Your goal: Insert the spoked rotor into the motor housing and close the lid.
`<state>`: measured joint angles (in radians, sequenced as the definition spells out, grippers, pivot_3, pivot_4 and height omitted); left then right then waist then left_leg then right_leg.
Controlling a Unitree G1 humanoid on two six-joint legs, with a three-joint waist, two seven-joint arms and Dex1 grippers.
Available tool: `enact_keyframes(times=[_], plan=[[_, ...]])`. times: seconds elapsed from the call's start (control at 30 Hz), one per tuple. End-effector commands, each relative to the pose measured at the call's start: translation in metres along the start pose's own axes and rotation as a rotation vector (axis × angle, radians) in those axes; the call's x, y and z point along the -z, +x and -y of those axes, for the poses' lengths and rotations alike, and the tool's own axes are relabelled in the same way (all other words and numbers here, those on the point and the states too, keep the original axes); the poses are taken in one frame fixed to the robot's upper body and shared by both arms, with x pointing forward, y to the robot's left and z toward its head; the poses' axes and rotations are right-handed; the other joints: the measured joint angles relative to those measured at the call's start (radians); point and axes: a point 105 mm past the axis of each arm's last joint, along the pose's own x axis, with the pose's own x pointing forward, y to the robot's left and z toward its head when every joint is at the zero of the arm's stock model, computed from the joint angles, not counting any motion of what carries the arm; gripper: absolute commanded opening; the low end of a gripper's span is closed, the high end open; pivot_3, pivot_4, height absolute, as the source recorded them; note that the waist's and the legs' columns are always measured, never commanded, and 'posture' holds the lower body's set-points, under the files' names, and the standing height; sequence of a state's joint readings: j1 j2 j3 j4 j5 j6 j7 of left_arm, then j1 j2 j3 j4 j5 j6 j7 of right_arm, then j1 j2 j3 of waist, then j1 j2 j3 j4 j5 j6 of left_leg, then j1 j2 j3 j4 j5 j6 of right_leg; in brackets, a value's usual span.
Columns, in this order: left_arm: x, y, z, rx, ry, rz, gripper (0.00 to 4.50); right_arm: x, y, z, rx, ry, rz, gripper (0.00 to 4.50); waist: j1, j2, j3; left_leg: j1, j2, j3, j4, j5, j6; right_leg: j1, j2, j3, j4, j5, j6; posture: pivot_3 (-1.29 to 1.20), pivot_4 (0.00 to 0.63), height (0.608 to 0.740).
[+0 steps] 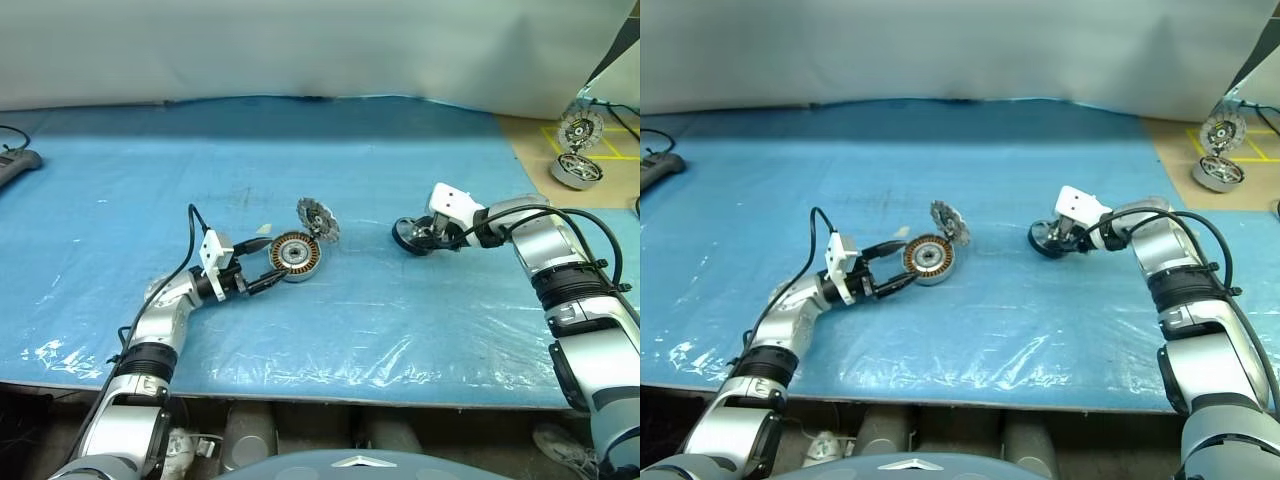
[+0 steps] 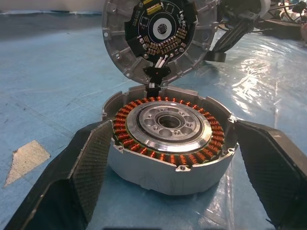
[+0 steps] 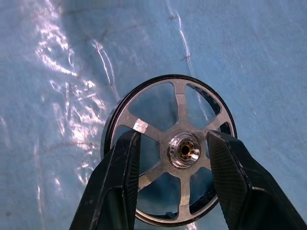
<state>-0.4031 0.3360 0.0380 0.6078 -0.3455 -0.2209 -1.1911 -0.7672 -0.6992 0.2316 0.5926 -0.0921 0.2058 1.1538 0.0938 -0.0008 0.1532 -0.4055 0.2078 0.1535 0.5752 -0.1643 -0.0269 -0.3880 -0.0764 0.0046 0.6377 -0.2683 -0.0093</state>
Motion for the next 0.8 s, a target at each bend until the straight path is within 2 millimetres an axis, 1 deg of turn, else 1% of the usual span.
enact_keyframes(times=[0.03,0.13,0.43,0.5,0.6,0.67,0.8], plan=[[-0.004,-0.001,-0.004,-0.005,0.018,0.006,4.33,-0.01,-0.006,0.007,0.027,0.07,0.053,2.23,0.0,0.0,0.0,0.0,0.0,0.0,0.0,0.0,0.0,0.0,0.0,0.0,0.0,0.0,0.0,0.0,0.15,0.74],[-0.004,-0.001,-0.005,-0.007,0.013,0.004,4.33,-0.004,-0.008,0.006,0.032,0.047,0.014,2.23,0.0,0.0,0.0,0.0,0.0,0.0,-0.001,0.0,0.0,0.0,0.0,0.0,-0.001,0.0,0.0,0.0,0.15,0.74],[-0.001,-0.001,-0.002,0.005,0.022,-0.007,4.33,0.0,-0.01,0.006,0.044,0.007,-0.001,2.23,0.001,0.0,0.0,-0.003,0.0,0.001,-0.004,0.0,0.0,-0.003,0.0,0.0,-0.005,0.0,0.0,0.0,0.15,0.74],[0.0,-0.001,-0.001,0.008,0.02,-0.009,4.33,-0.002,-0.011,0.006,0.05,0.005,0.015,2.23,0.001,0.0,0.0,-0.003,0.0,0.001,-0.005,0.0,0.0,-0.003,0.0,0.0,-0.005,0.0,0.0,0.0,0.15,0.74],[0.002,-0.001,0.001,0.012,0.017,-0.01,4.33,-0.002,-0.013,0.007,0.059,-0.012,0.018,2.83,0.001,0.0,0.0,-0.004,0.0,0.001,-0.005,0.0,0.0,-0.003,0.0,-0.001,-0.005,0.0,0.0,0.0,0.15,0.74],[0.002,0.0,0.001,0.014,0.018,-0.011,4.33,0.0,-0.013,0.008,0.064,0.004,0.012,3.47,0.001,0.0,0.0,-0.004,0.0,0.001,-0.005,0.0,0.0,-0.003,0.0,-0.001,-0.005,0.0,0.0,0.0,0.15,0.74],[0.005,0.0,0.004,0.026,0.024,-0.018,4.33,0.001,-0.012,0.007,0.058,0.008,0.006,3.47,0.001,0.0,0.0,-0.004,0.0,0.001,-0.005,0.0,0.0,-0.003,0.0,-0.001,-0.006,0.0,0.0,0.0,0.15,0.74]])
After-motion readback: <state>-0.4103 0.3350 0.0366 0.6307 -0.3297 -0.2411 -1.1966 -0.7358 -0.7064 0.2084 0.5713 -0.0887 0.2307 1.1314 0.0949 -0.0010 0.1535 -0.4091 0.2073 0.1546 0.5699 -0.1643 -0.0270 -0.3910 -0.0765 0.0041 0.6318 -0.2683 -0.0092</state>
